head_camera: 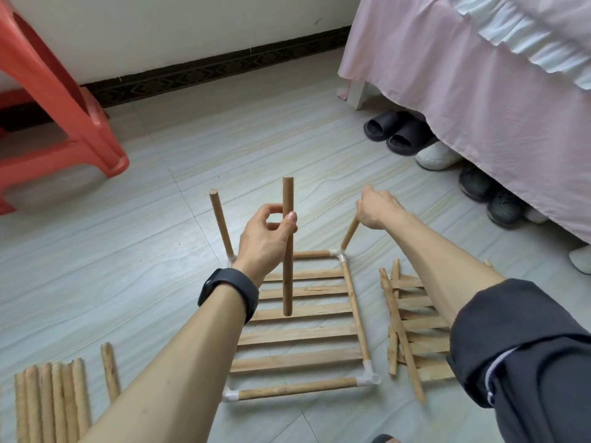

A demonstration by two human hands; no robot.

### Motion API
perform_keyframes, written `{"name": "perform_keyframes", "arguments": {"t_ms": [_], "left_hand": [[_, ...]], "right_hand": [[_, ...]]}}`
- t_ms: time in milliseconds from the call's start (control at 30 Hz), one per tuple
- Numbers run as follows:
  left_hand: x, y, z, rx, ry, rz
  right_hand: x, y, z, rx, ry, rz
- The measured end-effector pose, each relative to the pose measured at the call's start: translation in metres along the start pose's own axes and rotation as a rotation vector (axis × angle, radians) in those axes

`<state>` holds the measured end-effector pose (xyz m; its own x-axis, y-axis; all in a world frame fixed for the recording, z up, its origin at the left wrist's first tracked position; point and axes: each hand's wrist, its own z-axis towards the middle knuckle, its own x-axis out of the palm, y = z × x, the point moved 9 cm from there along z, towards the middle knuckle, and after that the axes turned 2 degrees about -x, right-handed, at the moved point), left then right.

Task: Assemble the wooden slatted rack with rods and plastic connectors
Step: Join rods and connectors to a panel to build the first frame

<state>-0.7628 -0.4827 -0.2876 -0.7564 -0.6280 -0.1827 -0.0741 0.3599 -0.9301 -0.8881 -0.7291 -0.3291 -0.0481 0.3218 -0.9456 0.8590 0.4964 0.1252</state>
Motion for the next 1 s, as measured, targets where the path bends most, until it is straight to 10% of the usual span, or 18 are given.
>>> {"name": "perform_keyframes", "arguments": {"t_ms": [667,1000], "left_hand": [[0.026,-0.013,-0.003,0.028,0.178,0.106],[0.06,-0.031,-0.088,0.204,0.377,0.468]], "right_hand": [[-0.017,0.008,-0.019,0.027,0.01,-0.033],[-0.07,0.018,-0.217,-0.257,-0.035,0.697]]}}
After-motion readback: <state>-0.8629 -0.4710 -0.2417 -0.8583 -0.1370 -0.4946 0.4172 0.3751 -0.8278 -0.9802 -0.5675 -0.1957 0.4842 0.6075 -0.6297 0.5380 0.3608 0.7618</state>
